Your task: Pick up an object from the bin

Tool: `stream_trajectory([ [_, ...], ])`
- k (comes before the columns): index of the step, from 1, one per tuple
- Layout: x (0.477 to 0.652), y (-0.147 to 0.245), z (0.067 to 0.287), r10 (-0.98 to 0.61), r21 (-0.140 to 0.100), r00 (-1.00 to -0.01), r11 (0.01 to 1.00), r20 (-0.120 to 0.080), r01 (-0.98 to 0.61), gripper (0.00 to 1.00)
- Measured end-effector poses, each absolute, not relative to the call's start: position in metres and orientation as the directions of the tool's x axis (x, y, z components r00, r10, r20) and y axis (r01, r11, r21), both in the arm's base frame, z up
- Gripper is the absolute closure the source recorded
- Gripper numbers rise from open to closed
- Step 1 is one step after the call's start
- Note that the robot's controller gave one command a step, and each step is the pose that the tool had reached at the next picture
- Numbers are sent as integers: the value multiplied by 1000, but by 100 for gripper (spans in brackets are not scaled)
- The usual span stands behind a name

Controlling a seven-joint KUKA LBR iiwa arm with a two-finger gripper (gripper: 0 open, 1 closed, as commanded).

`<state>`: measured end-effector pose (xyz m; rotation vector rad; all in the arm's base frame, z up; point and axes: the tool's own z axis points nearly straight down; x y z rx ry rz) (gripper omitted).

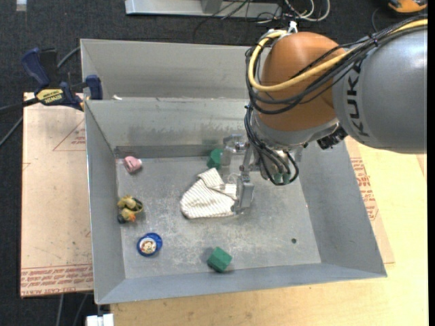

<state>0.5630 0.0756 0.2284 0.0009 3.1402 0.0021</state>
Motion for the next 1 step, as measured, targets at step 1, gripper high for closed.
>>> stream_trajectory([
  [1,576,60,76,-39,2,-999,999,1,-39,0],
])
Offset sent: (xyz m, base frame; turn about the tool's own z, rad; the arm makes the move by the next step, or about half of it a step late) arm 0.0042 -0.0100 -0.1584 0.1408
